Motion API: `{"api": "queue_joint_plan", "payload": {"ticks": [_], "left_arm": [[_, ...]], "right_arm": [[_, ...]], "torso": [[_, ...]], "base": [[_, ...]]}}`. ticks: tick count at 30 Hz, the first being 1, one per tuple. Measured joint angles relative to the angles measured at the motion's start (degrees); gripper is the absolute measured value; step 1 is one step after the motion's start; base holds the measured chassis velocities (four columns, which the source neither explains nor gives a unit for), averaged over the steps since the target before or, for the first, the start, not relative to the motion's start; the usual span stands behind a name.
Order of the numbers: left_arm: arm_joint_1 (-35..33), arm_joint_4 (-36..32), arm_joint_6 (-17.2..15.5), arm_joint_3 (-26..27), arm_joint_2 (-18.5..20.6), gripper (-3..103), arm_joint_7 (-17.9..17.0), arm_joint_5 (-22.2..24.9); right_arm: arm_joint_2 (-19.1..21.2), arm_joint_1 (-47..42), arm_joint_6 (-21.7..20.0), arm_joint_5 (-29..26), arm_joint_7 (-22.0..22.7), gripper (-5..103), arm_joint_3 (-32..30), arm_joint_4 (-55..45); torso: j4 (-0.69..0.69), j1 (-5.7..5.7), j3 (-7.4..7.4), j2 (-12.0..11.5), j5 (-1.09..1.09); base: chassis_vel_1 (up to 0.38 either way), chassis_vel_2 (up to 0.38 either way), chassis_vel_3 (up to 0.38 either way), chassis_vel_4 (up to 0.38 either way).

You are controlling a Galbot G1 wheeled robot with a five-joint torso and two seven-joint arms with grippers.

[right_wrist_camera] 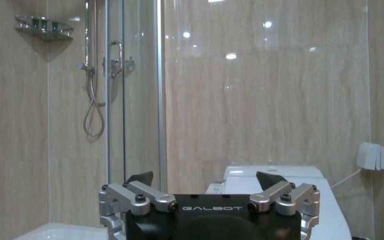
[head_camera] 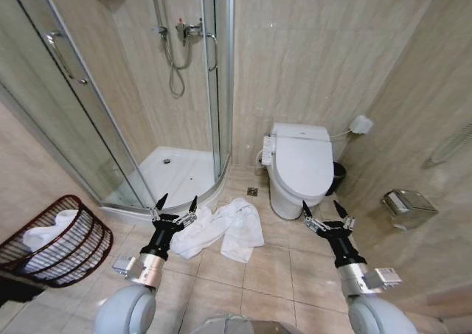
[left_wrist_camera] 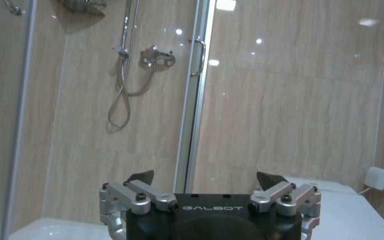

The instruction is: Discard the used towel into the hamper.

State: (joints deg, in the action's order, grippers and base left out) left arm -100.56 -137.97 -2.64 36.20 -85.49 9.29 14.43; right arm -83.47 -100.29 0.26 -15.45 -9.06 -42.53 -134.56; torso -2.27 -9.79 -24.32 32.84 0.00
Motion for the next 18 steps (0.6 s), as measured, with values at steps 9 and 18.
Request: {"api": "queue_joint_plan", "payload": {"ticks": [9, 18], "left_arm": [[0.0, 0.0, 0.0, 0.0, 0.0, 100, 0.0, 0.0], [0.0, 0.0, 0.0, 0.0, 0.0, 100, 0.0, 0.0]], "right_arm": [[0.0, 0.0, 0.0, 0.0, 0.0, 100, -0.01, 0.0], [0.0, 0.0, 0.0, 0.0, 0.0, 100, 0.0, 0.0]], "torso": [[0.0, 0.94, 1.29, -2.22, 0.0], [0.0, 1.79, 2.55, -4.33, 0.0]], "base": [[0.0, 0.0, 0.0, 0.0], [0.0, 0.0, 0.0, 0.0]]}}
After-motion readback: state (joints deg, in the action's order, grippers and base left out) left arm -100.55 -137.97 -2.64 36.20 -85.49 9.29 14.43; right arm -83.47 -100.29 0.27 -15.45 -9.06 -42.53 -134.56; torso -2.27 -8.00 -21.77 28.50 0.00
